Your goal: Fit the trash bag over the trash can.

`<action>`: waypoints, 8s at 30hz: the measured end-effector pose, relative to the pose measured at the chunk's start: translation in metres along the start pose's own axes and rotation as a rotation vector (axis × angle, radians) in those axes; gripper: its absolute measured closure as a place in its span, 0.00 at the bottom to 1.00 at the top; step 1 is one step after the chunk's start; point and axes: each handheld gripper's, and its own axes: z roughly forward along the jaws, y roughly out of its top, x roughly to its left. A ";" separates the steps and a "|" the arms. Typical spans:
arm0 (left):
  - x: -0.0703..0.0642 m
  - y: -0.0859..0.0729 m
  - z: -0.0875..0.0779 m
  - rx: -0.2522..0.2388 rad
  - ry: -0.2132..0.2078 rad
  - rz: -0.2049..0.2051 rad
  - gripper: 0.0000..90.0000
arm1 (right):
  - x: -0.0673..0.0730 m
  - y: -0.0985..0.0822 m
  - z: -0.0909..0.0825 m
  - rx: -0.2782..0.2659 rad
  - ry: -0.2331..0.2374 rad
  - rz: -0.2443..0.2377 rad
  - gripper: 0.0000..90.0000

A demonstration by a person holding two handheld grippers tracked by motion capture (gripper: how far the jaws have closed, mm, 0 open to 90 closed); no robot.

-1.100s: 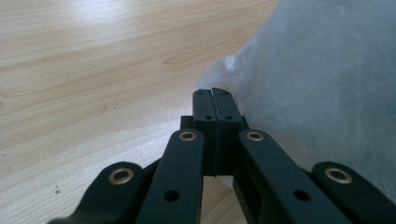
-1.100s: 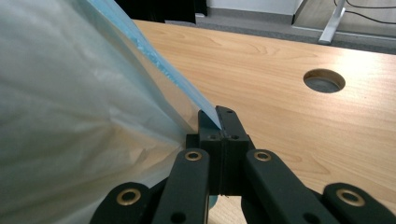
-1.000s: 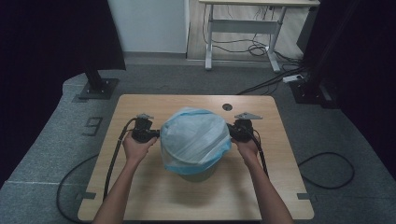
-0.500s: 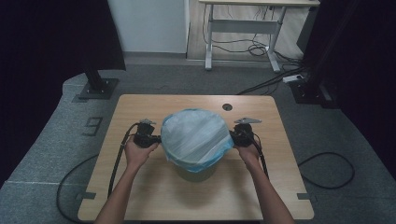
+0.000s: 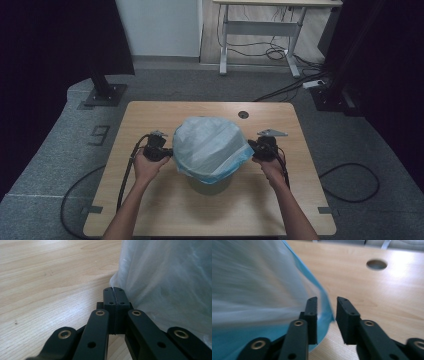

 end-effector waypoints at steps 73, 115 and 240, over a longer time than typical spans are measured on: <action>-0.008 -0.005 0.000 0.028 -0.020 0.013 1.00 | 0.063 -0.096 -0.054 0.089 0.196 -0.317 0.99; 0.006 -0.016 0.002 0.012 -0.031 -0.013 0.79 | 0.028 -0.112 -0.048 0.084 0.182 -0.196 0.72; -0.126 0.145 -0.017 0.072 -0.116 0.261 0.39 | -0.007 -0.129 -0.121 -0.115 0.181 0.023 0.37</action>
